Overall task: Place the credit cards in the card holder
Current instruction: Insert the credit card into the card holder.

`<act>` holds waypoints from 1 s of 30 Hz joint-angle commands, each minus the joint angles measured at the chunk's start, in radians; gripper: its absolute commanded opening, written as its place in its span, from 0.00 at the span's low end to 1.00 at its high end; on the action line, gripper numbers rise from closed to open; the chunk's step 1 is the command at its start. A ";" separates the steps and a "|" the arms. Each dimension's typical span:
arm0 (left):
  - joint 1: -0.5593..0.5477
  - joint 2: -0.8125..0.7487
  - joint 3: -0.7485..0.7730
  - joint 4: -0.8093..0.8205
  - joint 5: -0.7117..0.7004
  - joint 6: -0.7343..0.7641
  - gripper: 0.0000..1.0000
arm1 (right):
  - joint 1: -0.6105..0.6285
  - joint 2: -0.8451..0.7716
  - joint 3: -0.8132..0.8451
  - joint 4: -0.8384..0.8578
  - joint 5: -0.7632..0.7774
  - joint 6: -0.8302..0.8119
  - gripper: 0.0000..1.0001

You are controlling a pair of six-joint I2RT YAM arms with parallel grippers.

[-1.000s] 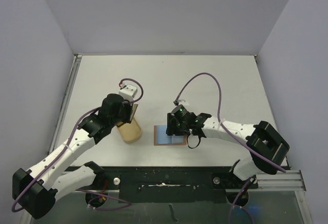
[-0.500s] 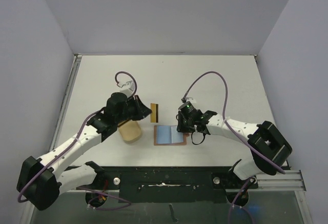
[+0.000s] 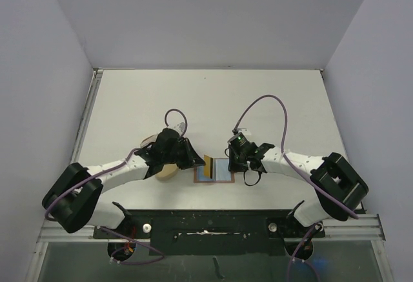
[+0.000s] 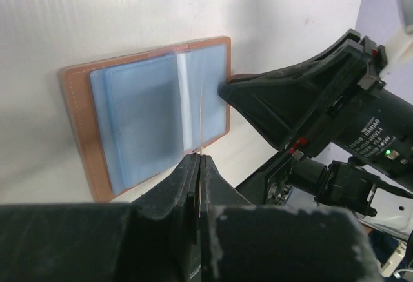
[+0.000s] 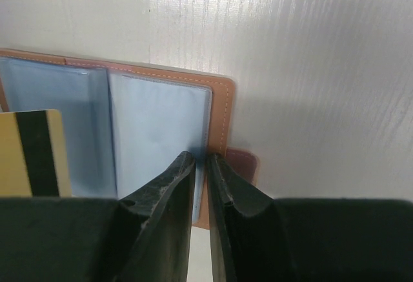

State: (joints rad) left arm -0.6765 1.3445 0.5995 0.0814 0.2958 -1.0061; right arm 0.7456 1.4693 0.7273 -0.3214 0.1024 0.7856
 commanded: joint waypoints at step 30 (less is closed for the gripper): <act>-0.084 0.221 0.092 0.036 -0.169 0.054 0.00 | 0.052 -0.052 -0.105 0.082 0.040 0.076 0.16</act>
State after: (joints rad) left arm -0.7578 1.5574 0.6575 0.1005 0.1734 -0.9646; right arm 0.7769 1.4197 0.6495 -0.2298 0.1524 0.8371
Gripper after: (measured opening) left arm 0.004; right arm 0.164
